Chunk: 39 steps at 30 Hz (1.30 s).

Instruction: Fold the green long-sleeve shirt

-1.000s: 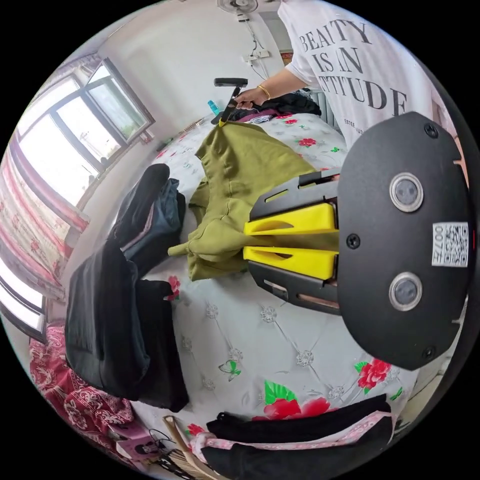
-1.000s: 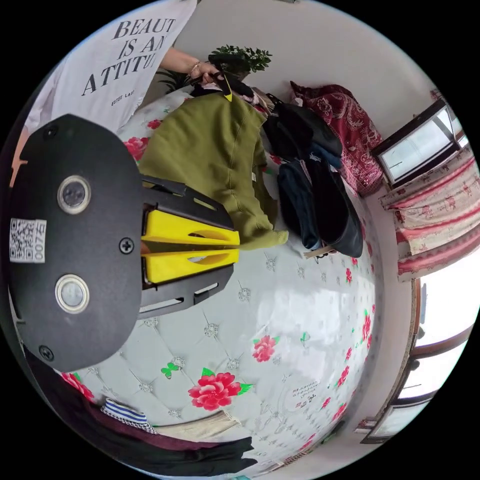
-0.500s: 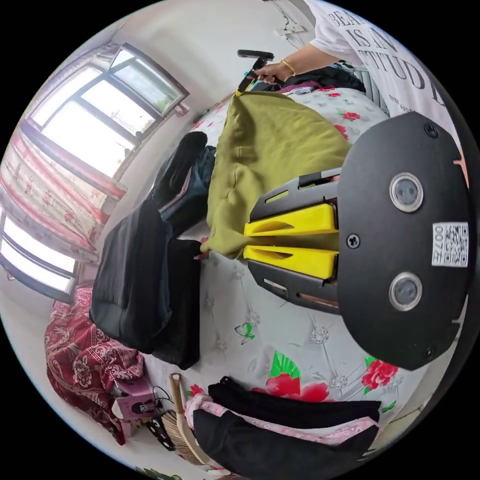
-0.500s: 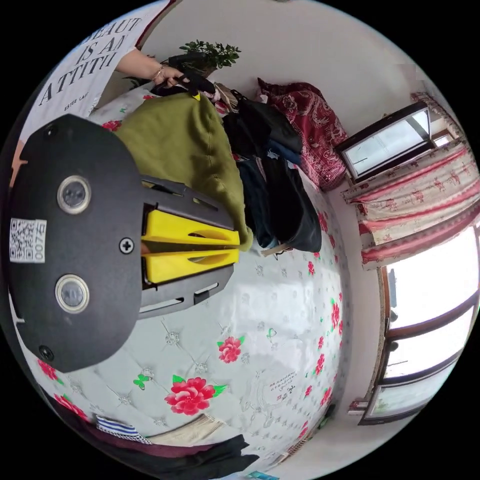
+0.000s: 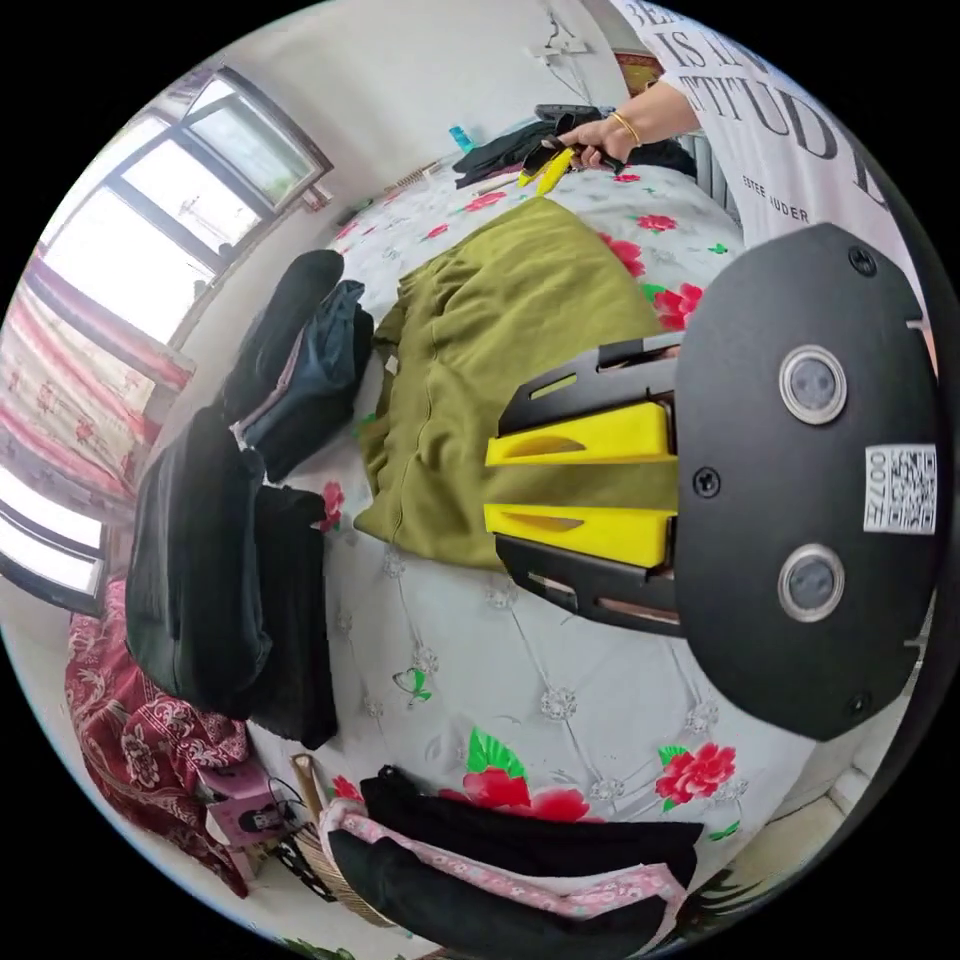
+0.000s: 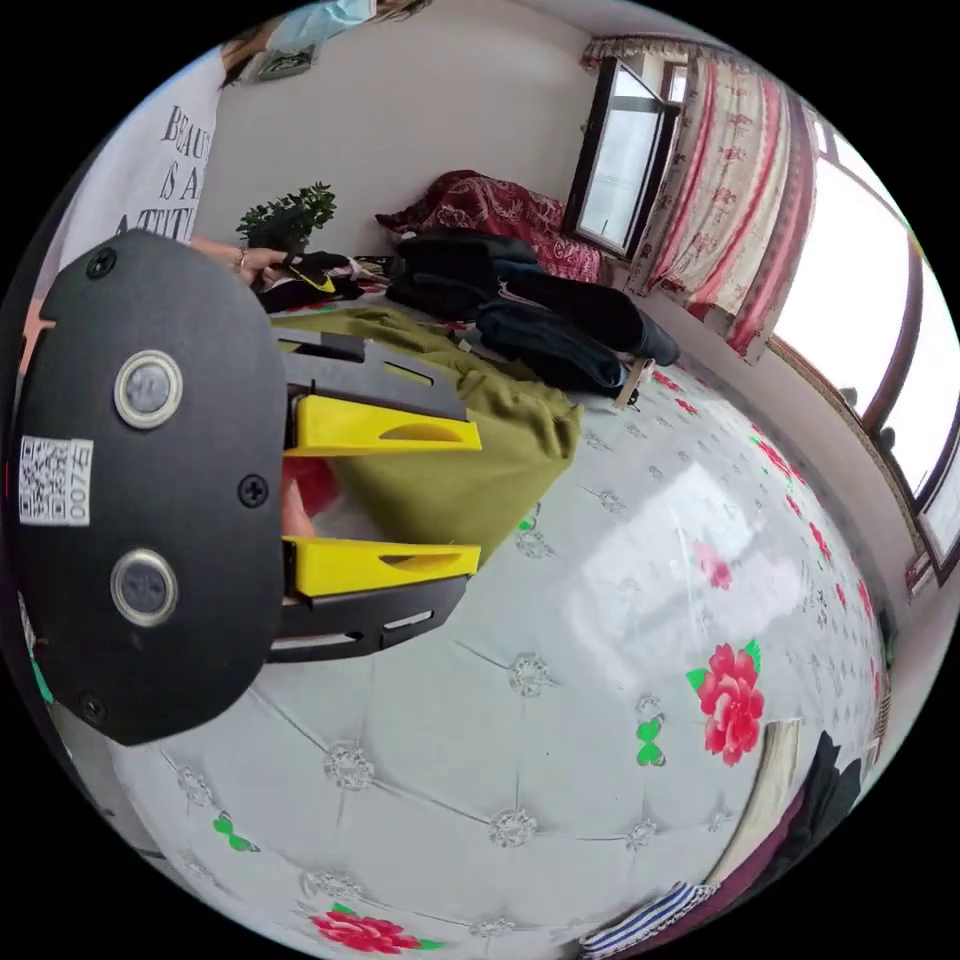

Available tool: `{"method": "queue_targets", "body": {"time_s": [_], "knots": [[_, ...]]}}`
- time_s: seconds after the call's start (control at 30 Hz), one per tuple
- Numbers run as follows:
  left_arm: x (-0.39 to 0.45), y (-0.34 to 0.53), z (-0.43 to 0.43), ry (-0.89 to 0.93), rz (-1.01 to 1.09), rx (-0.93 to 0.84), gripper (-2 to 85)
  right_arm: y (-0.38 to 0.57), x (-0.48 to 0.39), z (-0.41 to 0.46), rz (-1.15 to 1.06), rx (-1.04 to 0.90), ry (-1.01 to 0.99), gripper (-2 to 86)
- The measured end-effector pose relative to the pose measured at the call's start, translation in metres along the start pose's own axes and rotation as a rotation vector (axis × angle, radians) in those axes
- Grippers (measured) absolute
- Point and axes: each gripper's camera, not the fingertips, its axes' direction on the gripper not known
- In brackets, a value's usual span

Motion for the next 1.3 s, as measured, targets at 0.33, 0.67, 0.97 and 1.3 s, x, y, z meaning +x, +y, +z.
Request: {"method": "queue_targets", "body": {"time_s": [0.33,0.67,0.97,1.3], "knots": [[0.155,0.045,0.123,0.180,0.352,-0.277,5.5,0.026,0.053,0.038,0.217,-0.038,-0.263,11.4],[0.116,0.030,0.081,0.224,0.244,-0.256,0.4,0.022,-0.145,0.047,-0.441,-0.062,-0.058,1.2],[-0.043,0.106,-0.032,0.352,-0.113,-0.132,0.8,0.185,-0.376,0.131,-1.422,-0.369,-0.184,1.6],[-0.160,0.168,-0.053,0.465,-0.558,-0.046,11.9,0.281,-0.345,0.352,-1.242,-0.935,-0.184,7.2]]}}
